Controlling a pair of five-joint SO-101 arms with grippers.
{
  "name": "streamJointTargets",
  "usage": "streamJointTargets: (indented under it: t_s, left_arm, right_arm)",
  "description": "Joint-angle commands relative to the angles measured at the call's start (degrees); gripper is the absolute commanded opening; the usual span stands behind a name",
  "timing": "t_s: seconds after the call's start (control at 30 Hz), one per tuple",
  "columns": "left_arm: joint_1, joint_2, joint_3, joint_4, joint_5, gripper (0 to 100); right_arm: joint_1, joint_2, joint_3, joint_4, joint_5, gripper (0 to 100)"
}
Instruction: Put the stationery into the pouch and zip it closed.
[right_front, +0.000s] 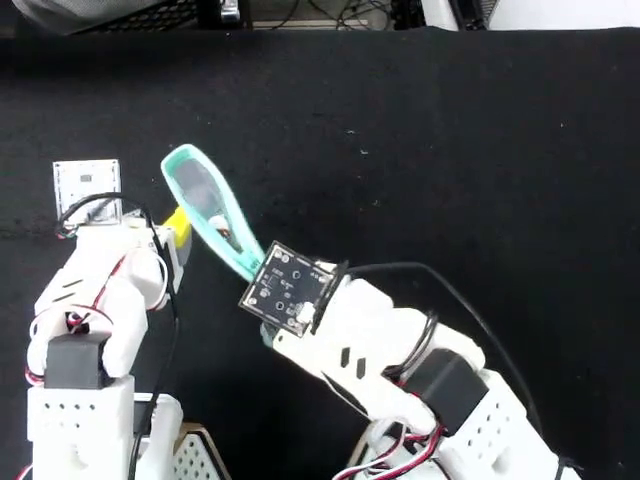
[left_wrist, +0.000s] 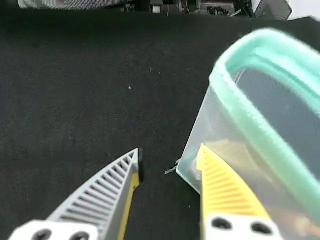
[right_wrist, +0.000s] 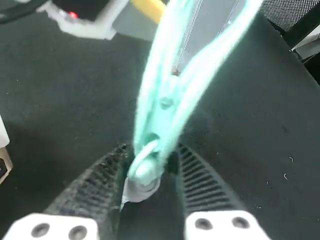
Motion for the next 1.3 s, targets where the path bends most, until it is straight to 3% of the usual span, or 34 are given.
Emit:
streamJointTargets:
  t_s: [0.0, 0.17, 0.4, 0.73, 0.87, 1.03, 1.27]
  left_arm:
    - [0.84, -0.62, -0.48, -1.14, 0.00, 20]
    - [0.84, -0.62, -0.92, -1.23, 0.00, 20]
    - [1.36, -0.62, -0.92, -1.32, 0.00, 20]
    - [1.36, -0.62, -0.92, -1.32, 0.00, 20]
    - [1.36, -0.62, -0.92, -1.32, 0.00, 20]
    - [1.19, -0.62, -0.84, -1.32, 0.00, 20]
    - [1.36, -0.62, -1.01, -1.41, 0.18, 20]
  right_arm:
    - [-0.62, -2.07, -4.00, 2.02, 0.09, 2.2]
    - [-0.62, -6.20, -4.09, 7.12, 4.84, 3.1]
    - [0.97, -8.40, -4.09, 12.92, 5.27, 11.4]
    - [5.36, -8.57, -4.09, 13.45, 10.37, 11.1]
    - [5.36, -8.66, -4.26, 13.54, 10.46, 5.2]
    - [5.71, -8.31, -7.87, 16.00, 10.37, 11.8]
    - [7.82, -8.22, -10.59, 19.08, 10.46, 12.3]
